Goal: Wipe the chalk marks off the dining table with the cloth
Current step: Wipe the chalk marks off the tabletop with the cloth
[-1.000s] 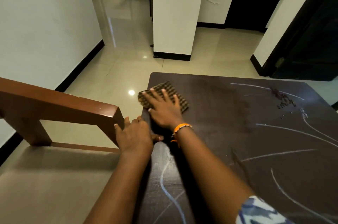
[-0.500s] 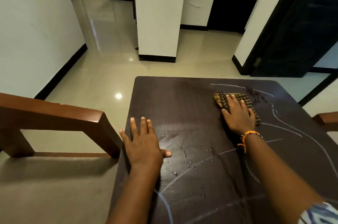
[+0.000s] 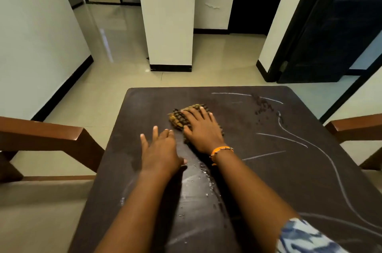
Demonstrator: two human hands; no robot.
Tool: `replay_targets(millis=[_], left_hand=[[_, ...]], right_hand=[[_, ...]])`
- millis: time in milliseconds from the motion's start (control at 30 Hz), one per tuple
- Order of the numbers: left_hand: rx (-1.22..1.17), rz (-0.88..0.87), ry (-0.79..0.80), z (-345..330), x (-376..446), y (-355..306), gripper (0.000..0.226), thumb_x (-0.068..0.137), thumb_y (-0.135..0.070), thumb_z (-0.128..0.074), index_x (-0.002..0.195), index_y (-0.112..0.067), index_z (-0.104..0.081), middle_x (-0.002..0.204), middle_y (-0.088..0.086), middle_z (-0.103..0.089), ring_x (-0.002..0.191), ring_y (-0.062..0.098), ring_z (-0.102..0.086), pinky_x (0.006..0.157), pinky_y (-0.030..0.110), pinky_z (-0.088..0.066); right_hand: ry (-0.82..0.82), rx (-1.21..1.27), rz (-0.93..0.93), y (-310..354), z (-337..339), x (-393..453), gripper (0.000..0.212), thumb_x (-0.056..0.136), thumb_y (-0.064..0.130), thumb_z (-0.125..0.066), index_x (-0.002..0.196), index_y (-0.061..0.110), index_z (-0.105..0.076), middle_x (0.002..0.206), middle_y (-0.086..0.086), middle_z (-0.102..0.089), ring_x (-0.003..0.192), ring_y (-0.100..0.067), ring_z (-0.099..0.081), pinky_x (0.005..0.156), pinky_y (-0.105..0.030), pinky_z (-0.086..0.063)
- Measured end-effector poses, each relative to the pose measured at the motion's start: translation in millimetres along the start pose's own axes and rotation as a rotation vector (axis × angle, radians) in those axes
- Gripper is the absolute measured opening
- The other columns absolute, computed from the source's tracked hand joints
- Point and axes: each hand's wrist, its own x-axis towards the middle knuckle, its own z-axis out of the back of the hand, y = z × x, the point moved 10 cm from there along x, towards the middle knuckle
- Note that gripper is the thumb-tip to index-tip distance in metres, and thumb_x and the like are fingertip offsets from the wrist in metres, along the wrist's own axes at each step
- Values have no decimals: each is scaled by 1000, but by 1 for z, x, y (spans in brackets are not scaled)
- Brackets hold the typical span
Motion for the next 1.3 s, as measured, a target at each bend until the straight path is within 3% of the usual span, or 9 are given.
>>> replay_targets(millis=[167, 300, 433, 633, 733, 833, 1067, 1167, 1300], left_hand=[[-10, -58, 96, -12, 27, -48, 68, 74, -46, -70, 126, -9, -46, 148, 7, -35, 146, 26, -4, 115, 54, 0], [119, -63, 110, -15, 42, -52, 72, 67, -48, -75, 124, -11, -50, 143, 6, -40, 145, 26, -12, 115, 53, -2], [248, -77, 47, -14, 45, -52, 72, 62, -53, -75, 118, -12, -55, 133, 5, -50, 139, 26, -26, 115, 52, -6], [231, -65, 67, -15, 48, -49, 78, 61, -54, -75, 126, -19, -50, 143, 2, -42, 143, 26, -18, 115, 53, -6], [228, -26, 98, -12, 55, -51, 74, 62, -59, -71, 123, -22, -50, 143, 1, -43, 144, 27, -16, 113, 58, -5], [158, -39, 52, -4, 68, -62, 72, 65, -59, -69, 123, -19, -51, 145, 4, -40, 145, 27, -11, 114, 56, -6], [288, -73, 3, -12, 81, -81, 81, 59, -64, -68, 126, -23, -50, 139, -5, -47, 146, 29, 5, 109, 61, 14], [287, -75, 7, -12, 80, -78, 80, 60, -65, -68, 125, -23, -51, 137, -6, -48, 146, 28, 3, 108, 62, 14], [280, -85, 13, -13, 79, -83, 76, 63, -61, -69, 126, -20, -51, 139, -4, -46, 146, 28, -1, 110, 60, 12]], right_hand=[[-89, -19, -289, -174, 60, -56, 51, 95, 28, -41, 144, 24, -30, 153, -3, -30, 142, -27, -22, 116, -46, -19], [-178, -40, -604, -270, 89, -99, 50, 96, 30, -38, 144, 20, -30, 153, -8, -29, 142, -32, -19, 116, -52, -15], [-141, -46, -631, -239, 68, -69, 55, 97, 35, -36, 148, 21, -20, 159, -4, -16, 146, -34, -5, 118, -51, -3], [22, 38, 8, -41, -1, 28, 57, 94, 35, -40, 148, 26, -22, 159, 2, -17, 147, -28, -6, 118, -47, -2], [106, 71, 138, -28, -6, 44, 56, 94, 32, -41, 147, 29, -23, 159, 4, -17, 147, -23, -7, 118, -46, -3], [59, 52, 66, -95, 20, 49, 56, 94, 31, -41, 147, 29, -24, 158, 6, -18, 147, -21, -10, 117, -43, -8], [-118, -21, -545, -303, 84, -1, 54, 97, 33, -37, 148, 26, -21, 158, 1, -18, 146, -25, -11, 119, -48, -10], [-105, -20, -635, -290, 72, 12, 56, 97, 35, -35, 149, 25, -15, 160, 0, -11, 147, -30, -3, 118, -51, -2], [-40, -40, -388, -194, 40, 71, 59, 96, 36, -36, 149, 27, -12, 160, 2, -11, 147, -30, -1, 117, -49, 0]])
